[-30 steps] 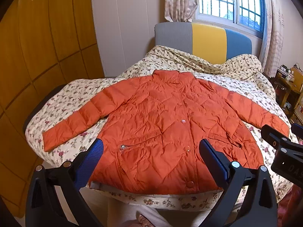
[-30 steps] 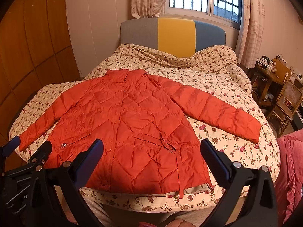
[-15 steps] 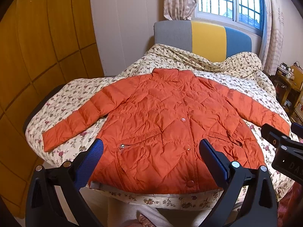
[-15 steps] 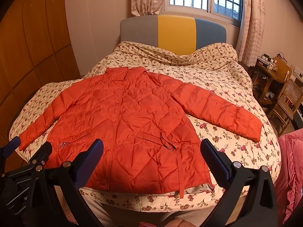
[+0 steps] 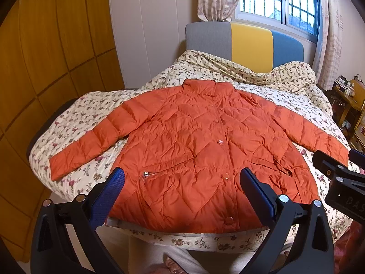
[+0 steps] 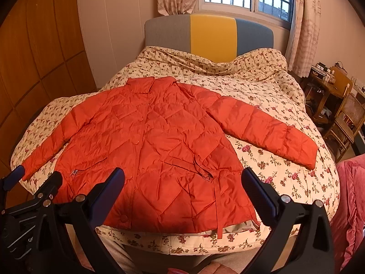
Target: Fold large clothes
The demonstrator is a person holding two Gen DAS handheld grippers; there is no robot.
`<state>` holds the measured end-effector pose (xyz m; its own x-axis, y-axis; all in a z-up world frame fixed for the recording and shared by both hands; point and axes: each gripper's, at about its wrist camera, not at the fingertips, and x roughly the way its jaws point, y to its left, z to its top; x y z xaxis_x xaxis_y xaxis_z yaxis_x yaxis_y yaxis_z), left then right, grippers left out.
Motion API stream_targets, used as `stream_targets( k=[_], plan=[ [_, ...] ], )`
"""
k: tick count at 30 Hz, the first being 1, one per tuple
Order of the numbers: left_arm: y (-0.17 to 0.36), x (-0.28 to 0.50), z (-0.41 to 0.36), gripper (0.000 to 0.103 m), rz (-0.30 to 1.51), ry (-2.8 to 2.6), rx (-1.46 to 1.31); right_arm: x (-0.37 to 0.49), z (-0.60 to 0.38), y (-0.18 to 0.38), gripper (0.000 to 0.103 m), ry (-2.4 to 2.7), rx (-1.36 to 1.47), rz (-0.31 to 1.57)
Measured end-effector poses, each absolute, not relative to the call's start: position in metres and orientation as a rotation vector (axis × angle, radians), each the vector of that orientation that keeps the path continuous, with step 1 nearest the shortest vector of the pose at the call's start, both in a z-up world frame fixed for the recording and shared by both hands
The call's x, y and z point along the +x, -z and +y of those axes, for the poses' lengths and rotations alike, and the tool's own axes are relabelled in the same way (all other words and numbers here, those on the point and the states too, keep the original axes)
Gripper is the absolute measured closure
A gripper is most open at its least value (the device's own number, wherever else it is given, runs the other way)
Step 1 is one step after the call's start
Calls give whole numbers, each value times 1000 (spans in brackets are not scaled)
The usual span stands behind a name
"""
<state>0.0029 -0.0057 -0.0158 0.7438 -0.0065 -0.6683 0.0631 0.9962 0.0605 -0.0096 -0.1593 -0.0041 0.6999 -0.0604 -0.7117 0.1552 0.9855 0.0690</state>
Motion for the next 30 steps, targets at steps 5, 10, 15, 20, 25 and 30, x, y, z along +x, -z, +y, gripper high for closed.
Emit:
stream_targets(
  k=[5,10,15,20,25,30],
  plan=[
    [17,5,-6,3,741,41,80,-7,-161,5,2,120,129,793],
    [18,6,-6,3,743,40,79,-5,-160,7,2,117,131,799],
    [20,8,-6,3,751,47,79,3,-163,14,2,112,141,822],
    [29,17,-9,3,809,103,78,19,-167,27,2,107,138,854],
    [42,29,-11,3,872,146,68,46,-175,49,2,84,130,885],
    [64,54,-9,3,928,155,70,86,-182,78,2,0,114,924]
  ],
)
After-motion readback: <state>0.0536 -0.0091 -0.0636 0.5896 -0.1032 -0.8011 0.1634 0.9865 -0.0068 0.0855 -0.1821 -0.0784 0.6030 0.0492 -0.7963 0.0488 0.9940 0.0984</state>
